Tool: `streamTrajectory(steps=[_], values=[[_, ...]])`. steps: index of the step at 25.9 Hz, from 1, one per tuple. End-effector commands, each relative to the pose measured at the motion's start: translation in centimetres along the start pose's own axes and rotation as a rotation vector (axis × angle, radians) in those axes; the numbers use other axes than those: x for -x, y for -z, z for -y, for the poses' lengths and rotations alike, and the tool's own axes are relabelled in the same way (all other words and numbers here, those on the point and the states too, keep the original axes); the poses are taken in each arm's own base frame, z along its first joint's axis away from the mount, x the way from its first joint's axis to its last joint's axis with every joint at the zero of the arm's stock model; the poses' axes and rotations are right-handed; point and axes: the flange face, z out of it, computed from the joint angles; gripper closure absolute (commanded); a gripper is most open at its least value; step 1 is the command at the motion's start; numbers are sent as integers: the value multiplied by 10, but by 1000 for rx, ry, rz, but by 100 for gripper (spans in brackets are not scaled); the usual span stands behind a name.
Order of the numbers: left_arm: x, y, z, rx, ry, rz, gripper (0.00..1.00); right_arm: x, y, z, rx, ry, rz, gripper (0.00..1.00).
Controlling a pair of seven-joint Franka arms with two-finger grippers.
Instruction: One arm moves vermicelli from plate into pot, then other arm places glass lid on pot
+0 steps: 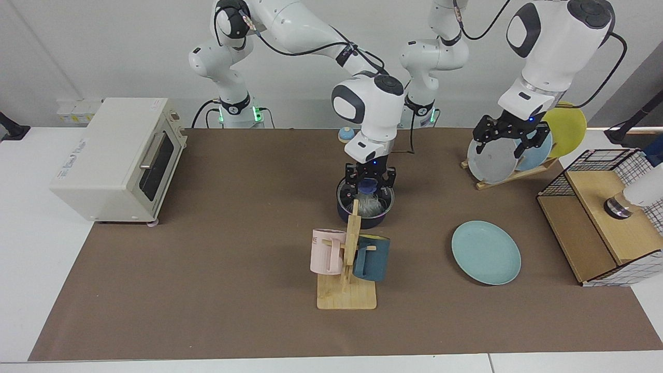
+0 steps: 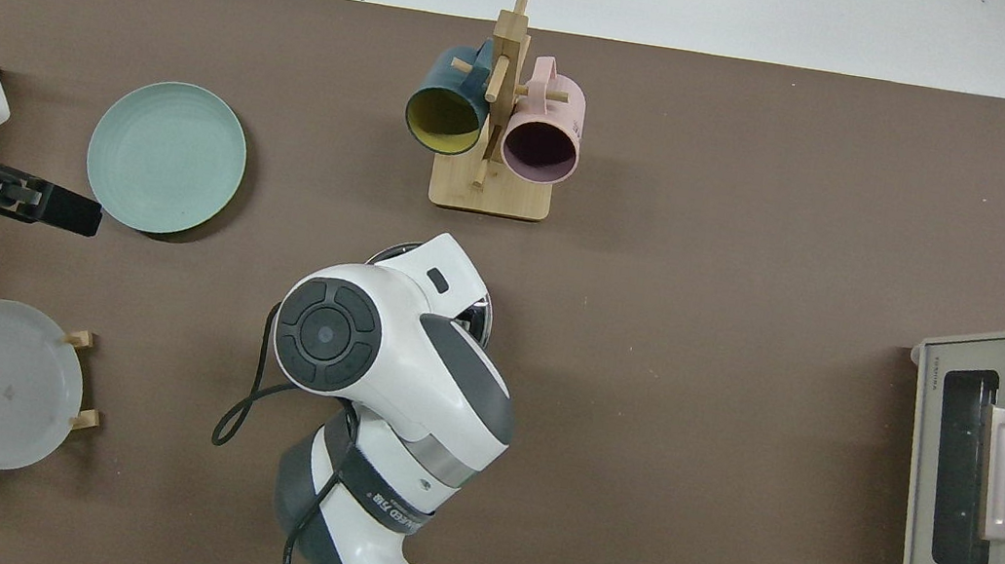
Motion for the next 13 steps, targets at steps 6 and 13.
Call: streamTrajectory(steps=[6, 13], values=[[7, 4, -7, 20, -7, 6, 0, 7, 5, -9, 0, -15, -6, 100], [5, 5, -6, 18, -12, -6, 0, 7, 6, -9, -1, -14, -5, 100]])
